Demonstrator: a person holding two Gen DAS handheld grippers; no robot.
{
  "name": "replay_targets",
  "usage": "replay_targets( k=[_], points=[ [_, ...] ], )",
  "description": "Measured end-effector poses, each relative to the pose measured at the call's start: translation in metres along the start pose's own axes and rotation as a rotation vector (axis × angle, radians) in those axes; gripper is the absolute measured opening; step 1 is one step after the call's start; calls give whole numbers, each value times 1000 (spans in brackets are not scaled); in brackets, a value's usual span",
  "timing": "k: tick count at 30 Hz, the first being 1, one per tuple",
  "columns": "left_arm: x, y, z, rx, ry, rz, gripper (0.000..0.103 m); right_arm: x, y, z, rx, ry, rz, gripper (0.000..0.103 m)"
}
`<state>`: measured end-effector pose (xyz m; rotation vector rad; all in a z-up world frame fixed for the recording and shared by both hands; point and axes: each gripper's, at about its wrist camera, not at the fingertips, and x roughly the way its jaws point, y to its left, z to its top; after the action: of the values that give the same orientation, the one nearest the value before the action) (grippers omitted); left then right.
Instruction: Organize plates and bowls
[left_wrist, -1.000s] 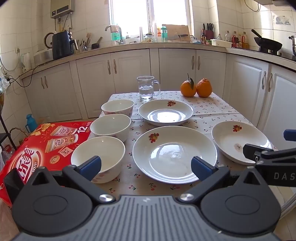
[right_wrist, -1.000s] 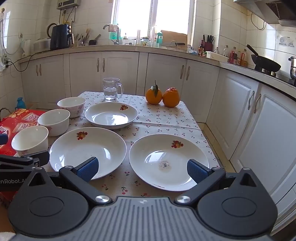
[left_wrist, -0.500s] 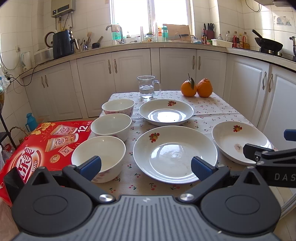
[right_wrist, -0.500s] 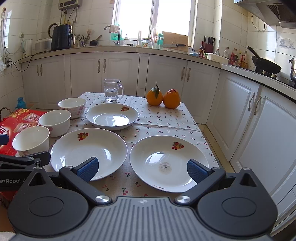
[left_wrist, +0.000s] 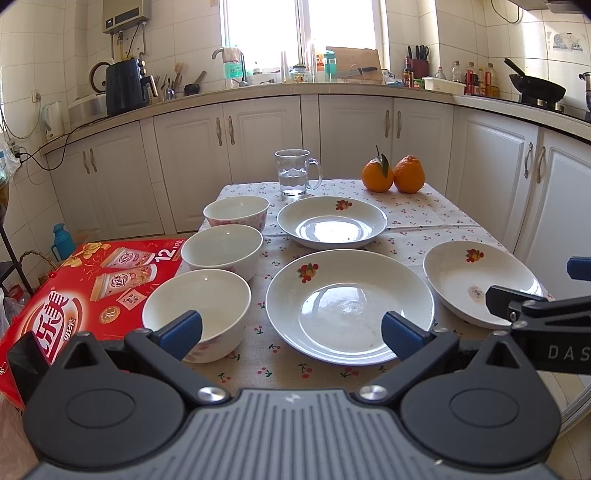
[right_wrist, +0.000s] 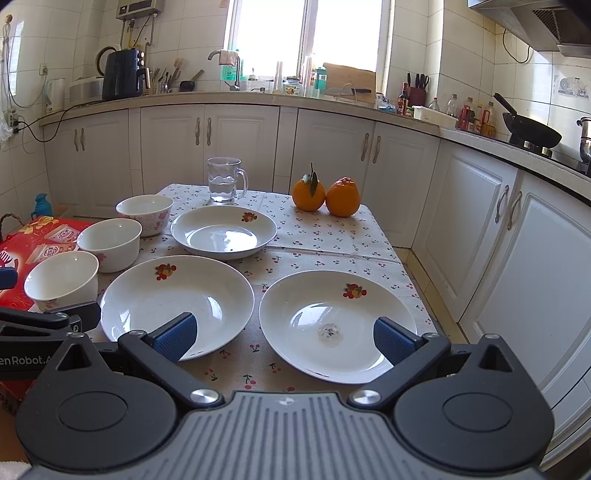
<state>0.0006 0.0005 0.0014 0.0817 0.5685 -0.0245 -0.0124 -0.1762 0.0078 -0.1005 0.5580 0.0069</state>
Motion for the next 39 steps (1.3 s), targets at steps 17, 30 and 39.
replay_targets(
  k=[17, 30, 39],
  points=[
    [1, 0, -2, -2, 2, -1, 102, 0, 0, 0, 1, -1, 0, 103],
    [1, 0, -2, -3, 2, -2, 102, 1, 0, -1, -2, -3, 2, 103],
    [5, -1, -4, -4, 9, 0, 102, 1, 0, -1, -2, -3, 3, 103]
  ],
)
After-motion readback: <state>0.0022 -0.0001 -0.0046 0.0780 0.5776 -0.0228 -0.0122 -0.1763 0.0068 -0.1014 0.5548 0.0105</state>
